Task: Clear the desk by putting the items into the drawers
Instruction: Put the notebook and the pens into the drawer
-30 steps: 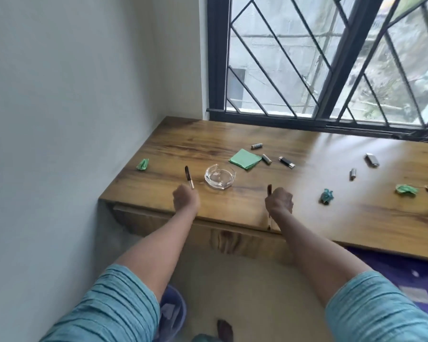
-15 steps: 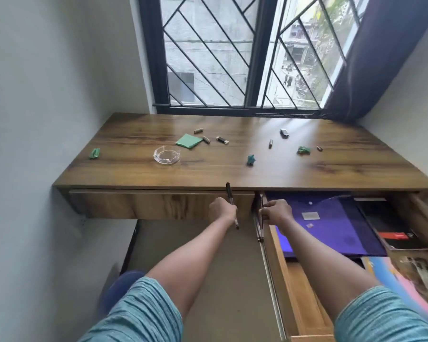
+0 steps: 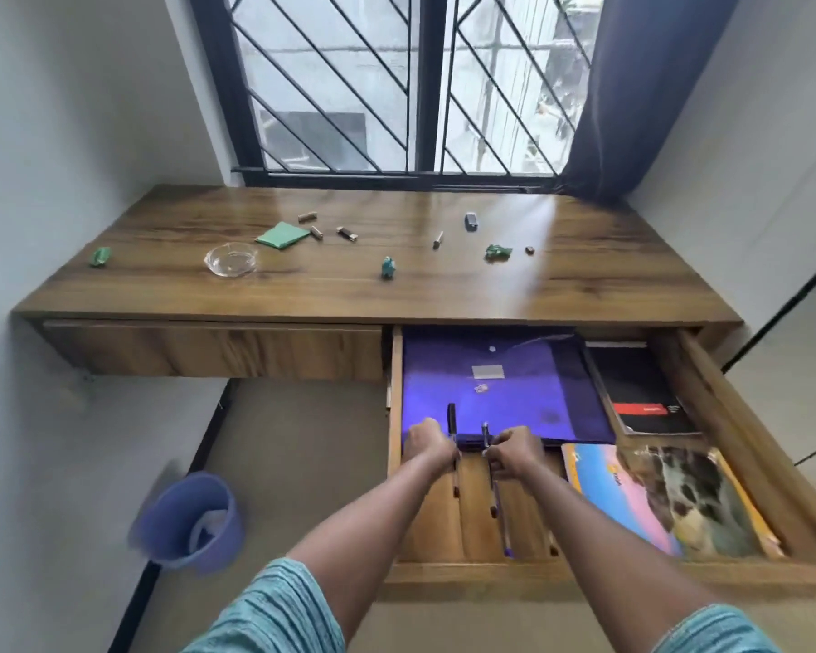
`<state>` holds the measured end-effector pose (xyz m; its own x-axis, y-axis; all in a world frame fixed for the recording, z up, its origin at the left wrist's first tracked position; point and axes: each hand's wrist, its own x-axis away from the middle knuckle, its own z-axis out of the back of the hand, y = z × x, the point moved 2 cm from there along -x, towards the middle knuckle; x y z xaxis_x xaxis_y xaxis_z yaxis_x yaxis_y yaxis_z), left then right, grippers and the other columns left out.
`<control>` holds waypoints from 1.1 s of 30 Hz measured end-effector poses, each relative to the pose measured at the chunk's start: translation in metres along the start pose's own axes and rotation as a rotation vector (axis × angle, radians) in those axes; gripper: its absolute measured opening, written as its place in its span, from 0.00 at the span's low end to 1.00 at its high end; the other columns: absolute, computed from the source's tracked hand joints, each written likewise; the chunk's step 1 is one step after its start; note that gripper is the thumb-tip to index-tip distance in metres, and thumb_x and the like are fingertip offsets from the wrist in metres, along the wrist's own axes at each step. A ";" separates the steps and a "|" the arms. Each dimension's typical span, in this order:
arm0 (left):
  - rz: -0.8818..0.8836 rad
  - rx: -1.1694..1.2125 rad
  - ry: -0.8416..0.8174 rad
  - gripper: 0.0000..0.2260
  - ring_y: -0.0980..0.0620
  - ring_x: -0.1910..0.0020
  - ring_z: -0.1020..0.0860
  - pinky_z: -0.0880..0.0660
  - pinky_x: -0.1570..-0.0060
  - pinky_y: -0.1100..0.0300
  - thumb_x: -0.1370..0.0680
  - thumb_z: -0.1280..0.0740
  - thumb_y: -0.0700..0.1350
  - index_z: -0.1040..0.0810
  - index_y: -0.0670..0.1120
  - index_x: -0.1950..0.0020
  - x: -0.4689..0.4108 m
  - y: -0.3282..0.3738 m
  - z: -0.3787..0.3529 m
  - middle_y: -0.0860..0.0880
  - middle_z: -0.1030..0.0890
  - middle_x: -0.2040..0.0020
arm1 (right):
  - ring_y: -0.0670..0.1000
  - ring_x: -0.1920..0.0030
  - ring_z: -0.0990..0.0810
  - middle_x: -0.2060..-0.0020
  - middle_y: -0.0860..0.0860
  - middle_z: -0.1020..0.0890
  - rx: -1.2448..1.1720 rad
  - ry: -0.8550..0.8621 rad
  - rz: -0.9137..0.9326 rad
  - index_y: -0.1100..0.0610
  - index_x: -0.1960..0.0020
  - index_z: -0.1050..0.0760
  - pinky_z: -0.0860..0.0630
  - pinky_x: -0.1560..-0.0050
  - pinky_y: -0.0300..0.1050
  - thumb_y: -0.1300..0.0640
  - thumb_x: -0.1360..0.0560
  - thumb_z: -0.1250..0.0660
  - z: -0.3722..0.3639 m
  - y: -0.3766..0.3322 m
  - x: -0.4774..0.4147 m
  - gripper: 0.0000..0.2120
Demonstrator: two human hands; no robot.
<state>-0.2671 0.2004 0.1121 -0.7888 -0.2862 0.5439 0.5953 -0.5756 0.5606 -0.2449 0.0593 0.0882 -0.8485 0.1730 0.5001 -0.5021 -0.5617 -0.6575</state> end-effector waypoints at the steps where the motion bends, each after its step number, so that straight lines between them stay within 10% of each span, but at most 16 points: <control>1: 0.021 -0.022 0.029 0.10 0.45 0.47 0.18 0.22 0.50 0.57 0.28 0.31 0.42 0.18 0.42 0.48 0.009 -0.003 -0.007 0.43 0.17 0.47 | 0.53 0.72 0.24 0.73 0.56 0.24 0.055 -0.017 0.014 0.58 0.71 0.27 0.20 0.66 0.49 0.68 0.32 0.30 -0.006 0.008 -0.002 0.12; 11: 0.201 0.205 0.209 0.19 0.43 0.57 0.22 0.29 0.60 0.56 0.19 0.51 0.42 0.21 0.39 0.55 0.021 -0.054 -0.050 0.40 0.18 0.53 | 0.54 0.44 0.21 0.47 0.58 0.19 0.286 -0.081 0.114 0.64 0.47 0.22 0.27 0.45 0.41 0.66 0.22 0.41 -0.062 0.031 0.015 0.10; 16: 0.170 0.057 0.176 0.14 0.40 0.45 0.22 0.27 0.51 0.53 0.20 0.47 0.37 0.24 0.35 0.43 0.021 -0.051 -0.047 0.38 0.21 0.43 | 0.47 0.63 0.28 0.70 0.48 0.33 0.367 0.022 0.150 0.56 0.68 0.36 0.23 0.55 0.40 0.68 0.22 0.43 -0.070 0.032 0.016 0.18; 21: 0.101 -0.179 0.154 0.15 0.45 0.50 0.21 0.26 0.55 0.53 0.21 0.49 0.32 0.23 0.37 0.45 0.025 -0.049 -0.046 0.42 0.20 0.48 | 0.49 0.59 0.23 0.60 0.53 0.26 0.429 0.005 0.207 0.62 0.47 0.26 0.20 0.56 0.42 0.67 0.22 0.41 -0.078 0.029 0.018 0.07; 33: -0.229 -0.374 -0.083 0.09 0.52 0.60 0.18 0.20 0.57 0.58 0.25 0.29 0.47 0.18 0.42 0.51 0.026 -0.031 -0.031 0.46 0.17 0.57 | 0.51 0.56 0.24 0.53 0.55 0.21 0.277 0.361 0.137 0.61 0.44 0.28 0.27 0.60 0.41 0.59 0.20 0.42 -0.015 0.024 0.038 0.08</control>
<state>-0.3108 0.1869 0.0903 -0.8701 -0.0656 0.4885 0.2986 -0.8586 0.4166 -0.2913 0.0650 0.0829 -0.9321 0.3253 0.1593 -0.3601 -0.7850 -0.5041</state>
